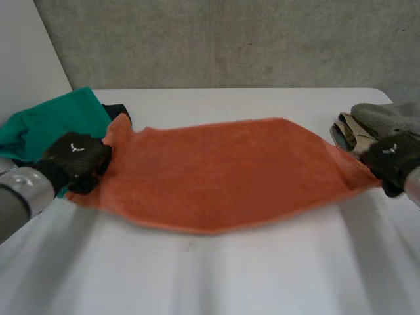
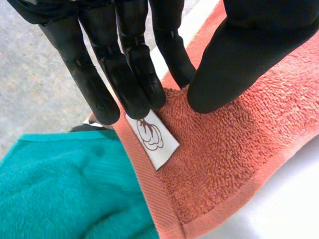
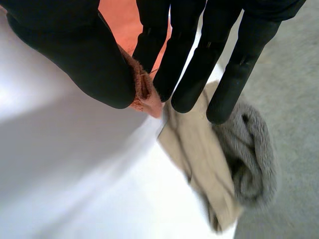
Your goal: Fold the laundry.
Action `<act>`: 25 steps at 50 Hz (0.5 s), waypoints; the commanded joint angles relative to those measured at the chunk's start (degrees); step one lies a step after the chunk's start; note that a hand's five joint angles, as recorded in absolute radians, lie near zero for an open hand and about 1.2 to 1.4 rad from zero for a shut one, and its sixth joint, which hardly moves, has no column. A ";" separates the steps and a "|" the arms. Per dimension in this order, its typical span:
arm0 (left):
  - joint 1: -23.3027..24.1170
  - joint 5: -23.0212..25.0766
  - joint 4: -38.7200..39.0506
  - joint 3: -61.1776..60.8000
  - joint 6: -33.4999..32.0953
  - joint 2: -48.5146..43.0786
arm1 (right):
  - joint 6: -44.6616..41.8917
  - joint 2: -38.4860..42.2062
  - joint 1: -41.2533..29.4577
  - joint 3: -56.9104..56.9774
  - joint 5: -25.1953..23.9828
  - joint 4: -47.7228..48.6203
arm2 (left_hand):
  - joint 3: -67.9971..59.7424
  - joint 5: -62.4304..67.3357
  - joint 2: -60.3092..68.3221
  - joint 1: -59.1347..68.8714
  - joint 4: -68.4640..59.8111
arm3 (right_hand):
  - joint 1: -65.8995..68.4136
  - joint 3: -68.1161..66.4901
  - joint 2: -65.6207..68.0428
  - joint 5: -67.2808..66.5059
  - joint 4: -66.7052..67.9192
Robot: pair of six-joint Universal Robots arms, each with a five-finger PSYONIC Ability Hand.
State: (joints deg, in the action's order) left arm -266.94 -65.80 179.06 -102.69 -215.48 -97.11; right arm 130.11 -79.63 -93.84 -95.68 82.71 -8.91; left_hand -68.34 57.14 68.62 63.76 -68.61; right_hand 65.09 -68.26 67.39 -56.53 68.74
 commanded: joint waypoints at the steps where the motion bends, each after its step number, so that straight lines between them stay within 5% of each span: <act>1: -0.51 -2.05 -14.34 -4.70 -0.11 9.30 | -16.61 -10.00 6.98 -7.06 -0.26 -14.36 | -11.66 12.86 11.38 16.24 -11.39 | 14.91 -11.74 12.61 -13.47 11.26; 12: -0.51 -3.90 -12.60 -5.95 -0.64 0.88 | -14.89 -9.58 10.52 -7.42 -5.28 -11.66 | -11.66 12.86 11.38 16.24 -11.39 | 14.91 -11.74 12.61 -13.47 11.26; 20: 4.50 -7.85 -11.02 7.93 0.33 -11.60 | -2.88 4.73 4.56 4.42 -3.61 -2.45 | -11.66 12.86 11.38 16.24 -11.39 | 14.91 -11.74 12.61 -13.47 11.26; 25: 6.44 -16.01 -8.47 19.71 0.86 -20.12 | 2.33 13.70 1.30 13.48 -0.36 3.27 | -11.66 12.86 11.38 16.24 -11.39 | 14.91 -11.74 12.61 -13.47 11.26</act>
State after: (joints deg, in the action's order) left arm -263.23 -74.26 168.23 -95.76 -215.37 -108.01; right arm 124.83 -77.07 -87.79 -93.25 78.80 -12.87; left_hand -68.39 57.14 68.64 63.90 -68.64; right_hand 65.09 -68.28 67.39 -56.53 68.74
